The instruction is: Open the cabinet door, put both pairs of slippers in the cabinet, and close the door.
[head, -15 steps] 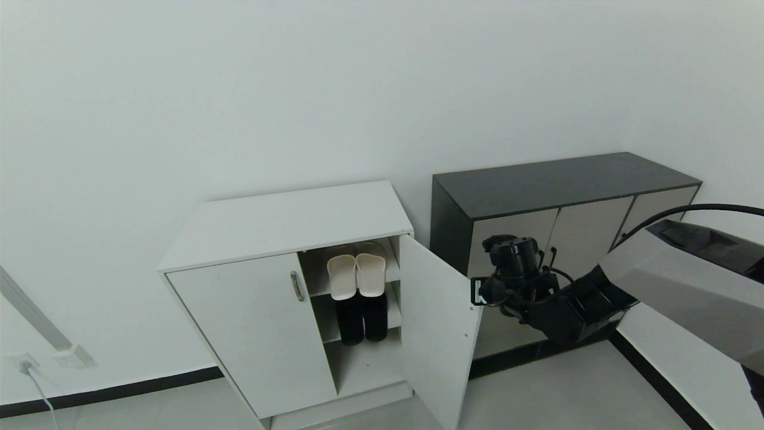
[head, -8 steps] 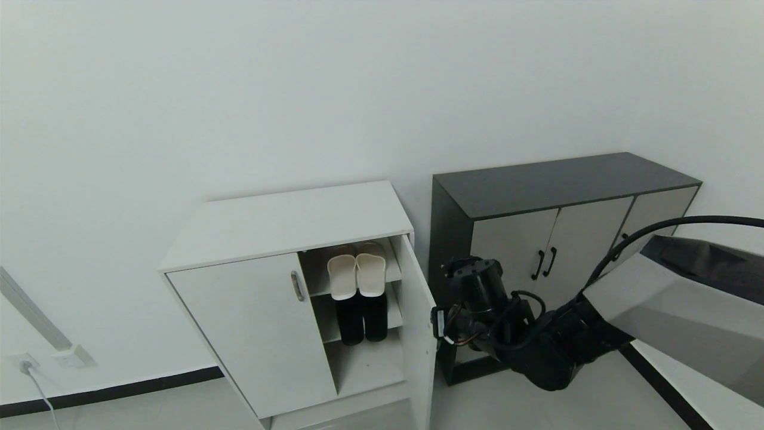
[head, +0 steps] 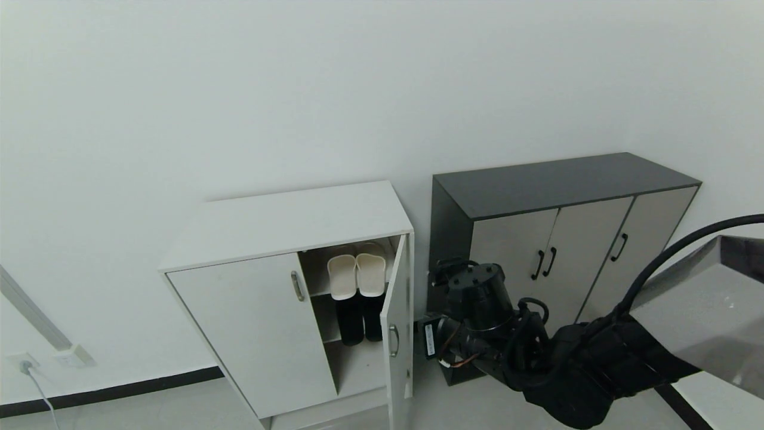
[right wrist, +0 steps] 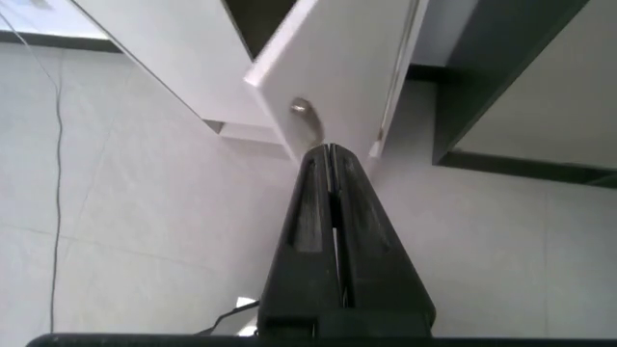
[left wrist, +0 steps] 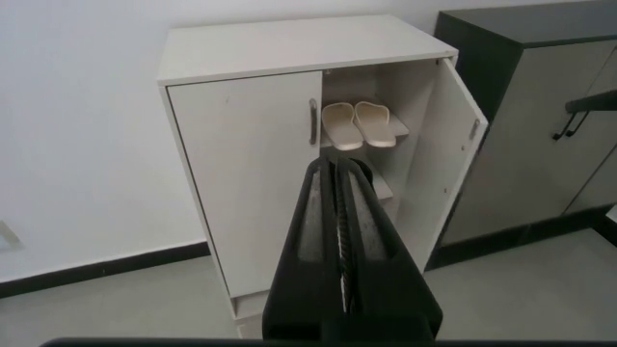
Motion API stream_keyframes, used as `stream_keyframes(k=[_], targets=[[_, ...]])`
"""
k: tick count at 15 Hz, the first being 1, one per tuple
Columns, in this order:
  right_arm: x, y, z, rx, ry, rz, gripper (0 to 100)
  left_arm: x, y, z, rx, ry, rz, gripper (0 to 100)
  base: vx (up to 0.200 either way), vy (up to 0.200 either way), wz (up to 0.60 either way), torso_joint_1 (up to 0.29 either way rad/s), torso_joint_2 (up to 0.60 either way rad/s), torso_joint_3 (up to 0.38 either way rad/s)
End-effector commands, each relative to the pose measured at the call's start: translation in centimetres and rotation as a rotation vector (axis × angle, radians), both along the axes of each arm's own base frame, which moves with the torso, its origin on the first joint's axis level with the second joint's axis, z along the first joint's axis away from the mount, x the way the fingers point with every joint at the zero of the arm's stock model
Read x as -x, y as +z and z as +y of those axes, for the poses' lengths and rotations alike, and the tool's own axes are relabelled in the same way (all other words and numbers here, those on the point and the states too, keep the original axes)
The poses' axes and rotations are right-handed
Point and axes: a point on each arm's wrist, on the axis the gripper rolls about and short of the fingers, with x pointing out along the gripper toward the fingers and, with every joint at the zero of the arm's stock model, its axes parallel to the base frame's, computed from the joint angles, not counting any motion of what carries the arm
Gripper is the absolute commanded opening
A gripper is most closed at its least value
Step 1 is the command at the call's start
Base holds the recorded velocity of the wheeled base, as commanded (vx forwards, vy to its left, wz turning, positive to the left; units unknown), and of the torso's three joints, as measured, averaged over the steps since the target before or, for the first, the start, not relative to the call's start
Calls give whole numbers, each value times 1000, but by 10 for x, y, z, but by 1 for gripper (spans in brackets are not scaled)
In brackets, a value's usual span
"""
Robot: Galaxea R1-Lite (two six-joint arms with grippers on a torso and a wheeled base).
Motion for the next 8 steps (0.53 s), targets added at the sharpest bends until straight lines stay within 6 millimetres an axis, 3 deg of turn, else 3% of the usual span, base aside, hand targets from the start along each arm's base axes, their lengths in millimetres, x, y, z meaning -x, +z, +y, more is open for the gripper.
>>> stream_keyframes(k=[1, 5, 8], targets=[[2, 4, -4, -8, -4, -8, 0, 0, 0, 0, 1, 0, 1, 0, 0, 0, 0, 0, 0, 0], [3, 1, -5, -14, 5, -10, 0, 0, 0, 0, -1, 0, 1, 0, 0, 0, 0, 0, 0, 0], [7, -1, -7, -35, 44, -8, 0, 0, 0, 0, -1, 2, 1, 0, 0, 0, 600, -2, 2, 1]])
